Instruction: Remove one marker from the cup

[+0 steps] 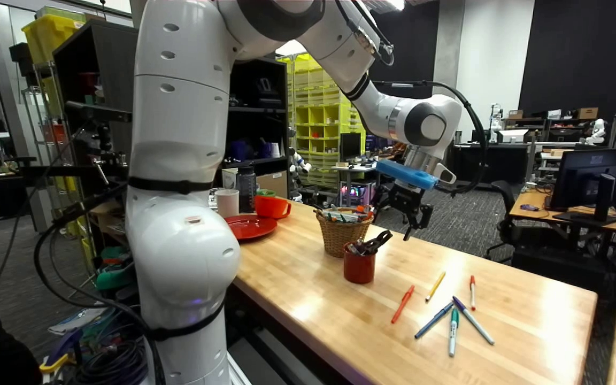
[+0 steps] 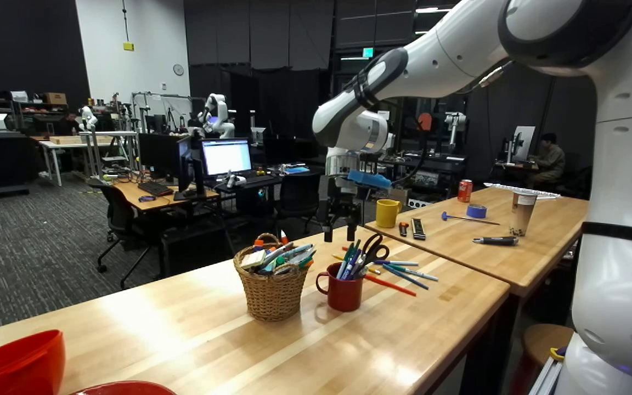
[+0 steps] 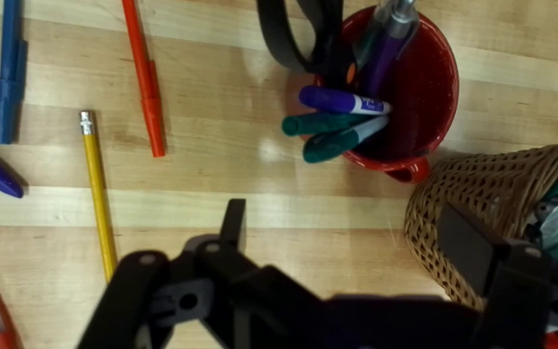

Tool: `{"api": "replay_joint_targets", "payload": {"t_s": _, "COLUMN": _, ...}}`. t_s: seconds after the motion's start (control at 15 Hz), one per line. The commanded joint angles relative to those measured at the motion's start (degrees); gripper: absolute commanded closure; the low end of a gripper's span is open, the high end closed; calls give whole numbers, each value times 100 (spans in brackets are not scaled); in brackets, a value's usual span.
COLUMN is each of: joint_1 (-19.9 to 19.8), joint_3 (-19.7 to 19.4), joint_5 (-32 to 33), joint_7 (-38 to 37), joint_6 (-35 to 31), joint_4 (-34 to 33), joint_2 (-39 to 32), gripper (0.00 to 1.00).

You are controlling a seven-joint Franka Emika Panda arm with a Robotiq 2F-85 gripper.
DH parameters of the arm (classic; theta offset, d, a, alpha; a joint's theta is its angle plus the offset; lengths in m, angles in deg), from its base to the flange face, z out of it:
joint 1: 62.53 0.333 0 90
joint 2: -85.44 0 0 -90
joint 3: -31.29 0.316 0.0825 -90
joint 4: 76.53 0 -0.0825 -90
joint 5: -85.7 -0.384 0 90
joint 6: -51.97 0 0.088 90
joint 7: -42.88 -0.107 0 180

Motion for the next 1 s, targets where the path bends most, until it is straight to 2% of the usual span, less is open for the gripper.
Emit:
{"api": "replay_joint_targets", "payload": {"t_s": 0.0, "joint_1": -53, "joint_3": 16, "joint_5": -156, "joint_7": 147, "joint_6": 73, "joint_4": -75, "joint_2": -52, "gripper": 0}}
{"api": "replay_joint_targets", "payload": {"t_s": 0.33, "joint_1": -72, "joint_3": 10, "joint_5": -185, "joint_7": 156, "joint_6": 84, "joint_4": -74, "joint_2": -70, "gripper": 0}}
{"api": "replay_joint_targets", "payload": {"t_s": 0.4, "joint_1": -71, "joint_3": 11, "joint_5": -183, "joint_7": 151, "joint_6": 80, "joint_4": -70, "joint_2": -64, "gripper": 25}}
{"api": "replay_joint_targets", "payload": {"t_s": 0.47, "joint_1": -71, "joint_3": 12, "joint_5": -183, "joint_7": 151, "joint_6": 77, "joint_4": -68, "joint_2": -61, "gripper": 27}}
{"api": "replay_joint_targets", "payload": {"t_s": 0.6, "joint_1": -68, "joint_3": 13, "joint_5": -179, "joint_7": 145, "joint_6": 78, "joint_4": -66, "joint_2": -57, "gripper": 39}}
{"api": "replay_joint_targets", "payload": {"t_s": 0.8, "joint_1": -62, "joint_3": 16, "joint_5": -167, "joint_7": 136, "joint_6": 77, "joint_4": -65, "joint_2": -54, "gripper": 65}}
{"api": "replay_joint_targets", "payload": {"t_s": 0.93, "joint_1": -54, "joint_3": 18, "joint_5": -141, "joint_7": 121, "joint_6": 82, "joint_4": -74, "joint_2": -57, "gripper": 79}}
